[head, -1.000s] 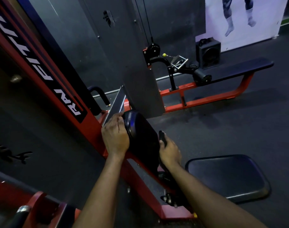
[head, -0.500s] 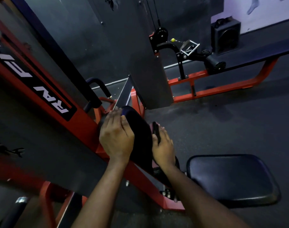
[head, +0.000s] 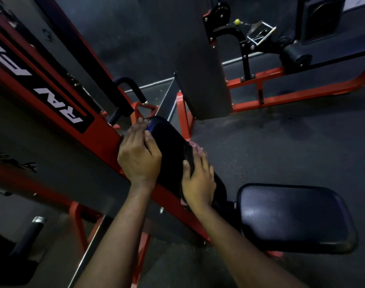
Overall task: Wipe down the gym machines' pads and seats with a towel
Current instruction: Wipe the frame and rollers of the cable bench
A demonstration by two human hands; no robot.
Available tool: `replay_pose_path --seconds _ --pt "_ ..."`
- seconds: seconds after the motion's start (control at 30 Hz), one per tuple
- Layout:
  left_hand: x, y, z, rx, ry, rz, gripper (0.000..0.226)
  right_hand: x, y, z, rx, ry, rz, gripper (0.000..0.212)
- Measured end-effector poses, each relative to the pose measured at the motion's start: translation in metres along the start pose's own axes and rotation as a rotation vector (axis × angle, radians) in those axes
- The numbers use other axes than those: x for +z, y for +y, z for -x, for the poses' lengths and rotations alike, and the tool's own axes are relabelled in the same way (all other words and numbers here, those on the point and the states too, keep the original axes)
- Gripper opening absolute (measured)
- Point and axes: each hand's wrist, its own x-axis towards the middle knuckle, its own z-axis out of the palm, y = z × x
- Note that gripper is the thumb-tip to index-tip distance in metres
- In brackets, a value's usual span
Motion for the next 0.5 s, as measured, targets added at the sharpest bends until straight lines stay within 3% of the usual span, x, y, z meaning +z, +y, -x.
replay_pose_path --seconds 0.17,0.5 --pt "0.001 0.002 -0.001 0.012 0.042 0.028 0.035 0.015 0.051 -0.008 0.113 -0.003 -0.056 0.053" --pt "0.0 0.005 0.0 0.019 0.063 -0.013 0.034 0.035 0.168 -0.032 0.485 -0.233 -0.018 0.051"
